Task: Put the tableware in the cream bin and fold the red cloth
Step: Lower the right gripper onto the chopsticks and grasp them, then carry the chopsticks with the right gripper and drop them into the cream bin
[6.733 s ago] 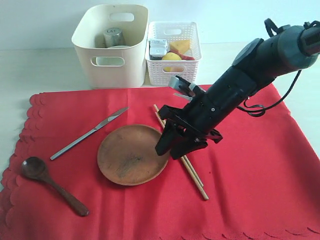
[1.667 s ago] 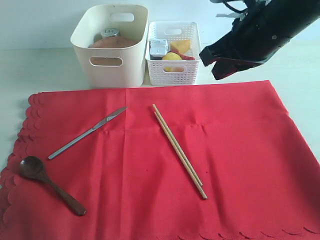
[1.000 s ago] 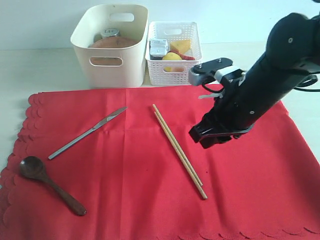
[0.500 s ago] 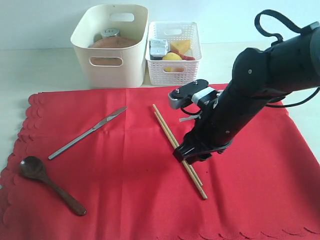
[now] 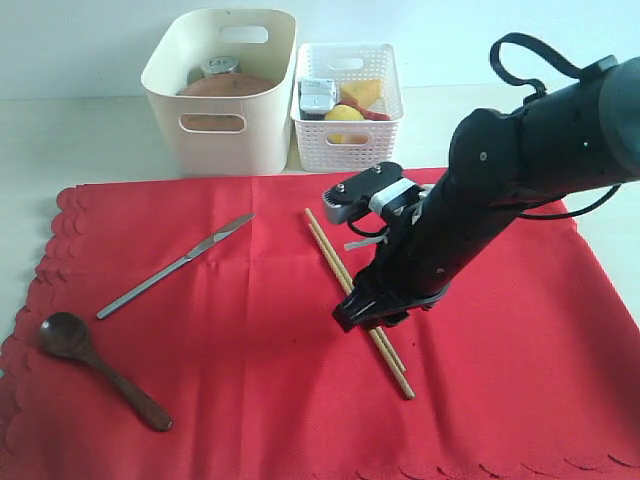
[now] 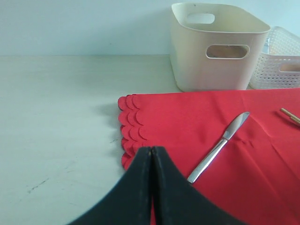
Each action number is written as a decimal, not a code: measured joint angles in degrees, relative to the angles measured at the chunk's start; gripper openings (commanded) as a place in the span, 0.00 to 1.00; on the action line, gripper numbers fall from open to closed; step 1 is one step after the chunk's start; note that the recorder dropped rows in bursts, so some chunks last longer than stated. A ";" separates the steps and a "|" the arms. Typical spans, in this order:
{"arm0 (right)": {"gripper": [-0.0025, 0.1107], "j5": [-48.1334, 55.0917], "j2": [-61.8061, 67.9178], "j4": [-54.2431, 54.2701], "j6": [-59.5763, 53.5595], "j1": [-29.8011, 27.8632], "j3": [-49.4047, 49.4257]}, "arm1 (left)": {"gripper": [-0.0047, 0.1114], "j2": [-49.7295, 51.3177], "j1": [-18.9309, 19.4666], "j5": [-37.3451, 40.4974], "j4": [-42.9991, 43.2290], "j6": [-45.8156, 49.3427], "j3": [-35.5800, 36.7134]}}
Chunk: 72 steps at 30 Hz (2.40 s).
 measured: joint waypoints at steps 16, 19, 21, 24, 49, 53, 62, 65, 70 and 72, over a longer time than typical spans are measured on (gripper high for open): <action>0.06 -3.82 3.85 -17.81 21.80 3.01 -0.36 | 0.05 0.00 0.00 0.00 0.00 0.00 0.00; 0.02 -3.84 3.85 -18.06 22.03 3.01 -0.50 | 0.05 0.00 0.00 0.00 0.00 0.00 0.00; 0.02 -3.73 3.85 -18.19 22.42 3.01 -0.50 | 0.05 0.00 0.00 0.00 0.00 0.00 0.00; 0.02 -3.46 3.58 -18.19 22.42 3.01 -0.50 | 0.05 0.00 0.00 0.00 0.00 0.00 0.00; 0.02 8.70 -12.60 -17.65 22.42 3.01 -0.95 | 0.05 0.00 0.00 0.00 0.00 0.00 0.00; 0.02 9.40 -13.01 -17.65 22.42 3.01 -4.79 | 0.05 0.00 0.00 0.00 0.00 0.00 0.00; 0.02 9.74 -13.01 -17.65 22.42 3.01 -14.70 | 0.05 0.00 0.00 0.00 0.00 0.00 0.00; 0.02 9.74 -12.77 -17.65 22.42 3.01 -17.71 | 0.05 0.00 0.00 0.00 0.00 0.00 0.00; 0.02 9.74 -10.83 -16.90 21.36 3.01 -22.82 | 0.05 0.00 0.00 0.00 0.00 0.00 0.00; 0.02 9.61 -9.85 -16.54 20.75 3.01 -24.84 | 0.05 0.00 0.00 0.00 0.00 0.00 0.00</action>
